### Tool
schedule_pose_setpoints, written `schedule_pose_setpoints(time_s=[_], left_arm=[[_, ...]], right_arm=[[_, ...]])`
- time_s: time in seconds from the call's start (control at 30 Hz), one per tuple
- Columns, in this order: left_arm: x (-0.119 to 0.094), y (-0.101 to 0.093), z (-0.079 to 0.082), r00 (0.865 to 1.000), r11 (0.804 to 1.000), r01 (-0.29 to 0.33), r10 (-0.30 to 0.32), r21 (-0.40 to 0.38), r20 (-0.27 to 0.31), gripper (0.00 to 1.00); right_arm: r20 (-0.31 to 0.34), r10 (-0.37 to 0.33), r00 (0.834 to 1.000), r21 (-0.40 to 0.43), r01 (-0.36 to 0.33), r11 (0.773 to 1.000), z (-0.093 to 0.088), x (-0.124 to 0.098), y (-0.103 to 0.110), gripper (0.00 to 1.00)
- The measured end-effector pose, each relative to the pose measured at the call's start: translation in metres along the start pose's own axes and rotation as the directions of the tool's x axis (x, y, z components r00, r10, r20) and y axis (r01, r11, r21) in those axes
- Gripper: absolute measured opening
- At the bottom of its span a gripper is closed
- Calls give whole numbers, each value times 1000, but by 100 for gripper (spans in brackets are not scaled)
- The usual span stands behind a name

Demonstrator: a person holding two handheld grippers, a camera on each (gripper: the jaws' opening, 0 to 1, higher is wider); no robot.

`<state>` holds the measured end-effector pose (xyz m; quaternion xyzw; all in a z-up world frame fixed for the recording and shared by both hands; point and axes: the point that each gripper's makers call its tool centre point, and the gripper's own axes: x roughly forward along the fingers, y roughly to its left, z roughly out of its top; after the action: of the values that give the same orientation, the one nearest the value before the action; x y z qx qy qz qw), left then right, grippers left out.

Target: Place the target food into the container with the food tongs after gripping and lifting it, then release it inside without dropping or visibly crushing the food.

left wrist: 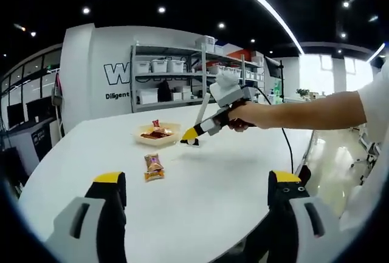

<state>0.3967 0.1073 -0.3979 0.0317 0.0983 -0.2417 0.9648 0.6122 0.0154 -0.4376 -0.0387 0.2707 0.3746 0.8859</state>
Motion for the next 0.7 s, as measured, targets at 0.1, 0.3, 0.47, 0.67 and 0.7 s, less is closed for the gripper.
schedule_pose_setpoints(time_s=[0.1,0.3,0.47,0.67,0.7], left_arm=[[1,-2,1,1000,1000,6,-6,1,4,94],[3,-2,4,1000,1000,9,-9,3,9,94],[5,-5,3,1000,1000,13,-13,7,4,95],[9,-3,2,1000,1000,11,-11,0,0,95],[10,-3,2,1000,1000,11,-11,1,-3,95]], right_arm=[[19,-16,1000,-1,16,1000,17,-8,-8,15],[32,-42,999,-34,43,999,39,-16,-19,15],[47,-46,998,-25,48,999,54,-20,-23,15],[57,-62,996,-24,64,998,66,-24,-32,15],[57,-63,996,-23,64,998,67,-24,-34,15]])
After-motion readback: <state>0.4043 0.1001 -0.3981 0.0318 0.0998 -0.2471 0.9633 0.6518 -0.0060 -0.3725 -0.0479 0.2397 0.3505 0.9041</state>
